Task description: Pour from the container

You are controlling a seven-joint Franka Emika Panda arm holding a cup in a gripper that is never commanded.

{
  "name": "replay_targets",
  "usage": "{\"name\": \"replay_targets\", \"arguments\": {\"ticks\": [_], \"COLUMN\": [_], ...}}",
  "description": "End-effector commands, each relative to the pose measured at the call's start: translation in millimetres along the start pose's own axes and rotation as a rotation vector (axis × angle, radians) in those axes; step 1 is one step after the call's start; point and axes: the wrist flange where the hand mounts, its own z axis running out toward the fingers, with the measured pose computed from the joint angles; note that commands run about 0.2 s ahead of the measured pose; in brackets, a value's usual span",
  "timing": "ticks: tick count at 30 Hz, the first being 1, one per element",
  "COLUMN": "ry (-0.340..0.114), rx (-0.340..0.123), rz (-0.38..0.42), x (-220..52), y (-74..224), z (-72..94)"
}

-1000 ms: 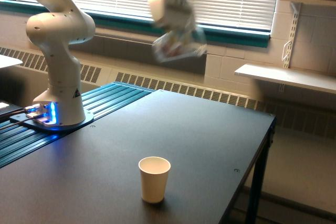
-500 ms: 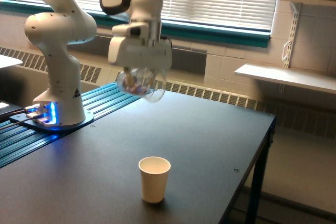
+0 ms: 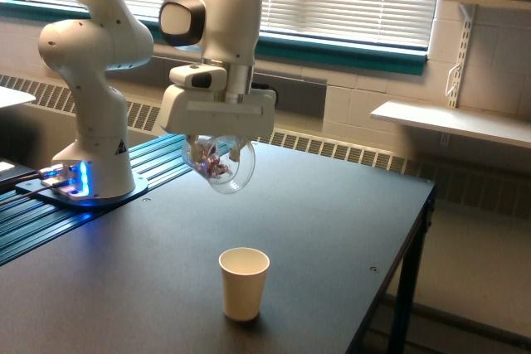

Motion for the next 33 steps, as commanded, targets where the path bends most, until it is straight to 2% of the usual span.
{"name": "replay_targets", "arguments": {"ticks": [1, 7, 11, 15, 17, 20, 23, 29, 33], "ry": [-0.030, -0.079, -0.084, -0.105, -0.122, -0.139, -0.153, -0.174, -0.182], "rx": [0.018, 0.007, 0.009, -0.004, 0.017, 0.003, 0.024, 0.017, -0.009], "rz": [0.041, 0.051, 0.049, 0.090, 0.114, 0.135, 0.161, 0.220, 0.249], "x": [9, 17, 21, 43, 54, 65, 80, 103, 113], "y": [-12, -16, -19, -13, -11, -7, -6, -4, -8], "z": [-3.6, -3.1, -1.6, 1.8, 2.7, 7.5, 9.3, 16.0, 21.4]}}
